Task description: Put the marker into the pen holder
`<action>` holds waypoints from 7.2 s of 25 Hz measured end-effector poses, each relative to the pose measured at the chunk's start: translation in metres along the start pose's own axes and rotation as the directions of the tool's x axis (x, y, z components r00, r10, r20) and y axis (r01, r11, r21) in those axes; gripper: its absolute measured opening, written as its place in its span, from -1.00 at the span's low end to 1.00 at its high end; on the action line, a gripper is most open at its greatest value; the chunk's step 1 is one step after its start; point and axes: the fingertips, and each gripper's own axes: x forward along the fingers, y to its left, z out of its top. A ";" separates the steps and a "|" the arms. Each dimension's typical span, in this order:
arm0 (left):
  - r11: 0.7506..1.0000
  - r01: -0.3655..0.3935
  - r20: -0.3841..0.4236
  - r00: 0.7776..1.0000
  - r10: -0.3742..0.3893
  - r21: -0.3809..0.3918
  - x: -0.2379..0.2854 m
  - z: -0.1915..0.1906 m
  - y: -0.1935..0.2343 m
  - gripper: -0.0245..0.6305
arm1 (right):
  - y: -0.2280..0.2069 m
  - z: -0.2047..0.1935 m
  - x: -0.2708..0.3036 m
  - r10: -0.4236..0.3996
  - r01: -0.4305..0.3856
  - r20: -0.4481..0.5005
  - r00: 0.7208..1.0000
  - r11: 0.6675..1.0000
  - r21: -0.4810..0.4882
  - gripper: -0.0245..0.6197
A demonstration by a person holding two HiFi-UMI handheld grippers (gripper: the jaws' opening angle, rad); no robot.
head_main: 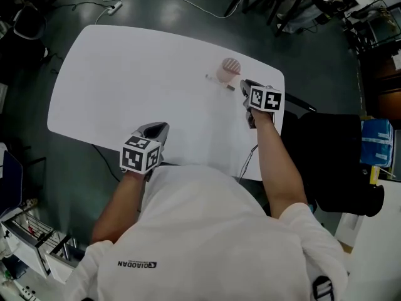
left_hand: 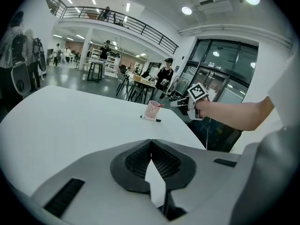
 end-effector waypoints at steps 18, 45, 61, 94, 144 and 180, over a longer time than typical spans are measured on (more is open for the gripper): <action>0.994 0.061 -0.020 0.998 -0.060 0.086 0.023 0.025 -0.016 -0.84 | 0.059 -0.008 -0.070 0.151 -0.149 0.145 0.978 0.989 -0.021 -0.85; 0.982 0.086 -0.043 0.996 -0.079 0.169 0.038 0.034 -0.050 -0.84 | 0.082 -0.107 -0.119 0.221 -0.225 0.103 0.970 0.974 0.031 -0.86; 0.992 0.073 -0.150 0.987 -0.058 0.098 0.051 -0.005 -0.036 -0.84 | 0.057 -0.137 -0.069 0.185 -0.186 -0.043 0.982 0.982 -0.021 -0.86; 0.972 -0.193 -0.116 0.977 0.179 -0.131 -0.015 -0.046 0.023 -0.84 | -0.014 -0.111 0.102 0.026 -0.174 -0.298 0.954 0.858 -0.483 -0.60; 0.994 -0.081 0.005 0.997 0.081 -0.075 -0.007 -0.010 0.021 -0.84 | 0.006 0.026 -0.014 0.038 -0.034 0.017 0.999 0.987 -0.159 -0.66; 0.961 0.249 -0.123 0.964 -0.234 0.118 0.028 0.031 0.034 -0.84 | 0.078 -0.010 -0.081 -0.072 0.068 0.186 0.980 0.997 0.026 -0.86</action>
